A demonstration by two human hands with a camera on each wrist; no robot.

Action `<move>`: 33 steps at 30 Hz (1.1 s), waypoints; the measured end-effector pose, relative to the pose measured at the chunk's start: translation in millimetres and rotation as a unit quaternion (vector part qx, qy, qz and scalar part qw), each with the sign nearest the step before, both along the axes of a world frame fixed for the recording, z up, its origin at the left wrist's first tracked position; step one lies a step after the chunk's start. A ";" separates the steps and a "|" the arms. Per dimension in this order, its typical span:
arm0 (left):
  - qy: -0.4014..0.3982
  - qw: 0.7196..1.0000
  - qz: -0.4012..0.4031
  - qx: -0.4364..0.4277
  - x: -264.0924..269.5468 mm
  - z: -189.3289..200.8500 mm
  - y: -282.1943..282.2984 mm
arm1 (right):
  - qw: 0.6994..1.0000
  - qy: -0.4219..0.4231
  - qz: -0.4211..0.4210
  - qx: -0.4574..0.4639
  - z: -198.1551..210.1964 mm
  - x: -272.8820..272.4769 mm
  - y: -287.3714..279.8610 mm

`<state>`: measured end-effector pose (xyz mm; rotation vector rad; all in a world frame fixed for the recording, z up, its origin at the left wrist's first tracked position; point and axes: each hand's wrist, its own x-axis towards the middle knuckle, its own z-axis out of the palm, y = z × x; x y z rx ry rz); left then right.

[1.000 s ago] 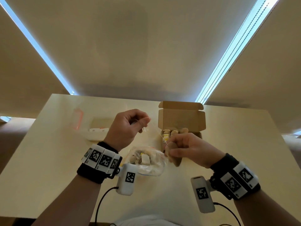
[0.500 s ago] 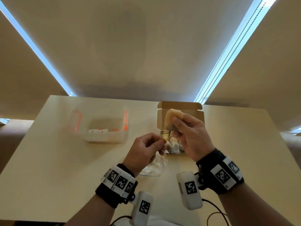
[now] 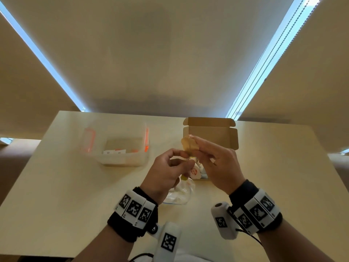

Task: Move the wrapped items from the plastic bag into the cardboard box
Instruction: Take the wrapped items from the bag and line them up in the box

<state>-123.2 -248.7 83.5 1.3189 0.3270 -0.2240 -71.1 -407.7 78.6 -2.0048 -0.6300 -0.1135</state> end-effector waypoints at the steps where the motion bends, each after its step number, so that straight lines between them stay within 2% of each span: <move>1: 0.014 1.000 0.006 -0.021 0.9 0.5 0.7 | 1.000 -0.002 0.020 -0.008 -0.2 -1.5 -2.2; 6: 0.034 0.997 0.035 -0.064 2.6 4.8 0.6 | 0.992 0.065 0.104 -0.023 -0.5 -8.7 -11.9; 13: 0.012 0.997 0.064 -0.047 2.5 4.1 -4.8 | 0.996 0.049 0.069 -0.034 -2.8 -14.7 -8.6; 15: -0.009 0.998 0.061 -0.002 2.7 4.6 -3.3 | 0.997 0.056 0.042 -0.013 -3.2 -15.2 -7.1; 21: -0.051 0.988 0.029 0.142 3.9 -0.9 8.3 | 0.977 0.189 -0.024 0.091 -4.4 -10.6 -9.8; 27: -0.067 0.949 0.017 0.309 3.2 -15.7 32.2 | 0.933 0.286 -0.050 0.212 0.9 -6.9 -17.0; 29: -0.070 0.953 0.017 0.293 4.1 -14.1 34.7 | 0.928 0.298 -0.049 0.218 -0.6 -6.5 -16.5; 31: -0.065 0.976 0.001 0.210 5.8 -6.6 28.5 | 0.930 0.300 -0.050 0.208 -3.2 -7.3 -13.7; 33: -0.078 0.982 -0.025 0.169 7.9 1.1 18.6 | 0.932 0.299 -0.049 0.197 -4.8 -8.9 -9.4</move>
